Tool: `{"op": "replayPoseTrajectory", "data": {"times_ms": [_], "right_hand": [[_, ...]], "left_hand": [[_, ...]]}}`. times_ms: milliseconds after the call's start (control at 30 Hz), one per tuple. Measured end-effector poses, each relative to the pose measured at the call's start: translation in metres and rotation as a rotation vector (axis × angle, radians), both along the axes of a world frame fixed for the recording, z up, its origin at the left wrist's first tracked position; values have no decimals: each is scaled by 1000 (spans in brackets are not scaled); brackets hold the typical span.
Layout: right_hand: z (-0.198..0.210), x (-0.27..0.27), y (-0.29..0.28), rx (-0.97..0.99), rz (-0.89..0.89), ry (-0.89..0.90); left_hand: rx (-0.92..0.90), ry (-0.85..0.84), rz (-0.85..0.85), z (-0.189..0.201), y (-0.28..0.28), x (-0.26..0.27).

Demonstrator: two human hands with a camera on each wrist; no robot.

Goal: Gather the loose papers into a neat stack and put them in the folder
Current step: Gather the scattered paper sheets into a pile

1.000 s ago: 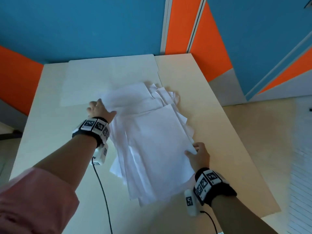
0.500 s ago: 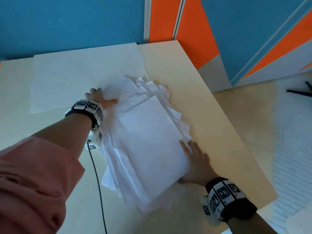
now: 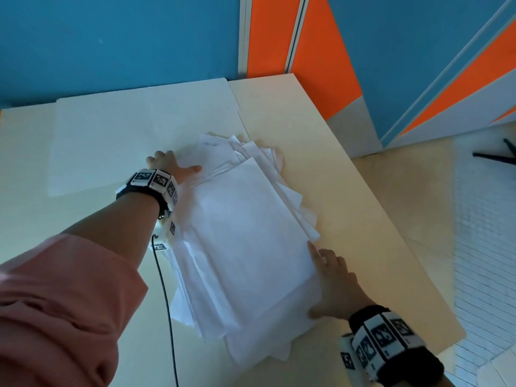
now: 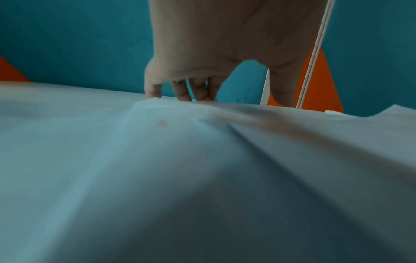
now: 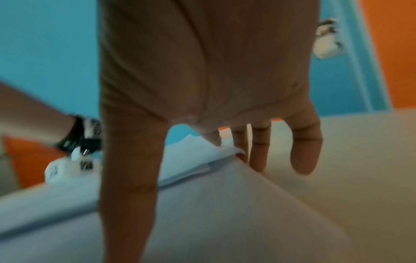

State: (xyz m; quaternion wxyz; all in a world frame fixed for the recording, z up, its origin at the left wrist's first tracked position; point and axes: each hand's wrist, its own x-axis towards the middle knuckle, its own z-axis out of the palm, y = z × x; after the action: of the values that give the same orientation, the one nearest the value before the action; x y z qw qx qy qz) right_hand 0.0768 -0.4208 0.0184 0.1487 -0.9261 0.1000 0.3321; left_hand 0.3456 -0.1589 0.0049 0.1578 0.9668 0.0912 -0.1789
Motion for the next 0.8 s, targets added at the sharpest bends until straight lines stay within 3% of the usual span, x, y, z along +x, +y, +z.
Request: {"op": "replayPoseTrajectory", "data": {"times_ms": [67,233,367,500,600,700,800], "right_hand": [[-4,2,2,9,9,-15],[-9,18,1,244,-186,-132],[-2,22,0,222,-176,-65],[19,38,-19,156,-136,27],[25,61,-20,151,-240,-187],[17,89,-12,155,-307,-340],[4,107,-1,160,-399,-285]], "left_hand": [[7,36,-40,1,-3,-2],[-31,60,-165,0,-11,-14],[-44,-75,-128,6,-3,-32],[-190,-260,63,17,10,-64],[-268,-321,251,15,19,-100],[-269,-194,474,9,28,-137],[-275,-50,584,4,23,-165]]}}
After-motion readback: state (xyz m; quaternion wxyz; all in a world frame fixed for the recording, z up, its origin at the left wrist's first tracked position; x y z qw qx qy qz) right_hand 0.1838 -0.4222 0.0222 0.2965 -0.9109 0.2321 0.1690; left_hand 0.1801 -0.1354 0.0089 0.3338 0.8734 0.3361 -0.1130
